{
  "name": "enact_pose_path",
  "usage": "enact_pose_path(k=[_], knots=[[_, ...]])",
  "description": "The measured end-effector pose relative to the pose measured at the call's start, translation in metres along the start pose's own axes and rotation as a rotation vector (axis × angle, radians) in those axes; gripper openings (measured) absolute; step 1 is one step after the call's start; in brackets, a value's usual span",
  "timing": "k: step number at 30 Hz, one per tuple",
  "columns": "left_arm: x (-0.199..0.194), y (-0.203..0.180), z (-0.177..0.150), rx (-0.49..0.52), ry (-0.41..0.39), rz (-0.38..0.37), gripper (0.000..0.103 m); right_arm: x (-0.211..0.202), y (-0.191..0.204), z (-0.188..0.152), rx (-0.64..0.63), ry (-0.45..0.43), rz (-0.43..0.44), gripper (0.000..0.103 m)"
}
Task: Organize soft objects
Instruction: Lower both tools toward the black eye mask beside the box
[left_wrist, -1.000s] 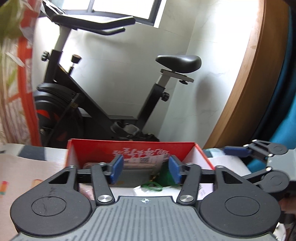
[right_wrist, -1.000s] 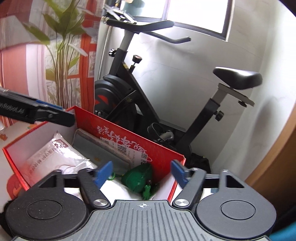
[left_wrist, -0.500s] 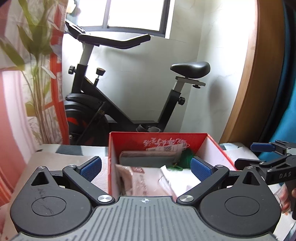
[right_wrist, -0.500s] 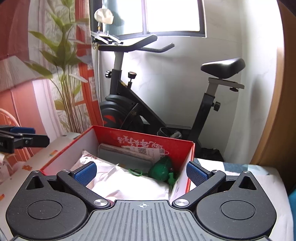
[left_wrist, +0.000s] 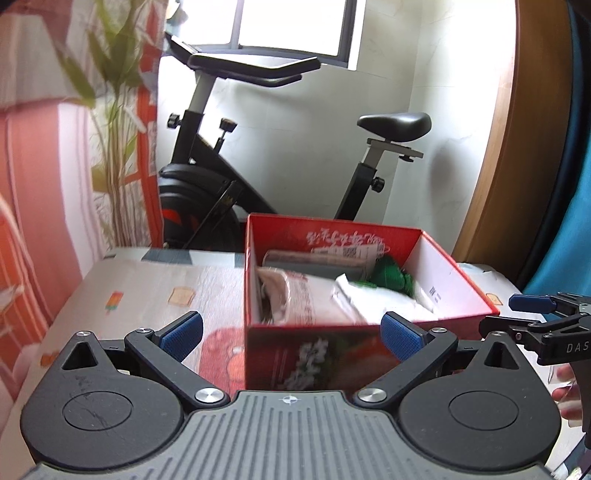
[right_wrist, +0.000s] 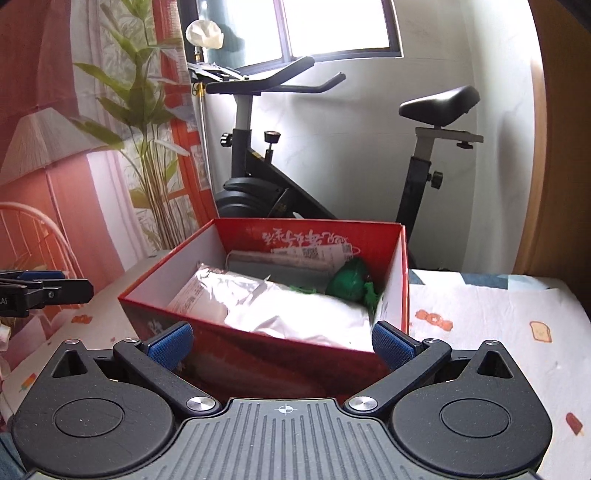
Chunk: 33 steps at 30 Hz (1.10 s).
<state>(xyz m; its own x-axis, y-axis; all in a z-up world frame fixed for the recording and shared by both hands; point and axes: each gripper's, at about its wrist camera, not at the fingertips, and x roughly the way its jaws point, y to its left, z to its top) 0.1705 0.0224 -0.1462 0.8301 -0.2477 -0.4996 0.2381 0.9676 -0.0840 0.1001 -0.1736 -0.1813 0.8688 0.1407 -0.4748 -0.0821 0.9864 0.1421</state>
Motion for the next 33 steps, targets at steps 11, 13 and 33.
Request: enact_pose_path(k=[11, 13, 33], knots=[[-0.007, 0.012, -0.051, -0.09, 0.038, 0.04, 0.103, -0.012, 0.007, -0.048, 0.019, -0.01, -0.026, 0.103], [-0.008, 0.013, -0.059, -0.095, 0.038, 0.043, 0.103, -0.014, 0.007, -0.053, 0.012, -0.001, -0.019, 0.103], [-0.003, 0.02, -0.113, -0.124, 0.129, 0.107, 0.103, 0.008, 0.026, -0.114, -0.023, 0.17, -0.01, 0.103]])
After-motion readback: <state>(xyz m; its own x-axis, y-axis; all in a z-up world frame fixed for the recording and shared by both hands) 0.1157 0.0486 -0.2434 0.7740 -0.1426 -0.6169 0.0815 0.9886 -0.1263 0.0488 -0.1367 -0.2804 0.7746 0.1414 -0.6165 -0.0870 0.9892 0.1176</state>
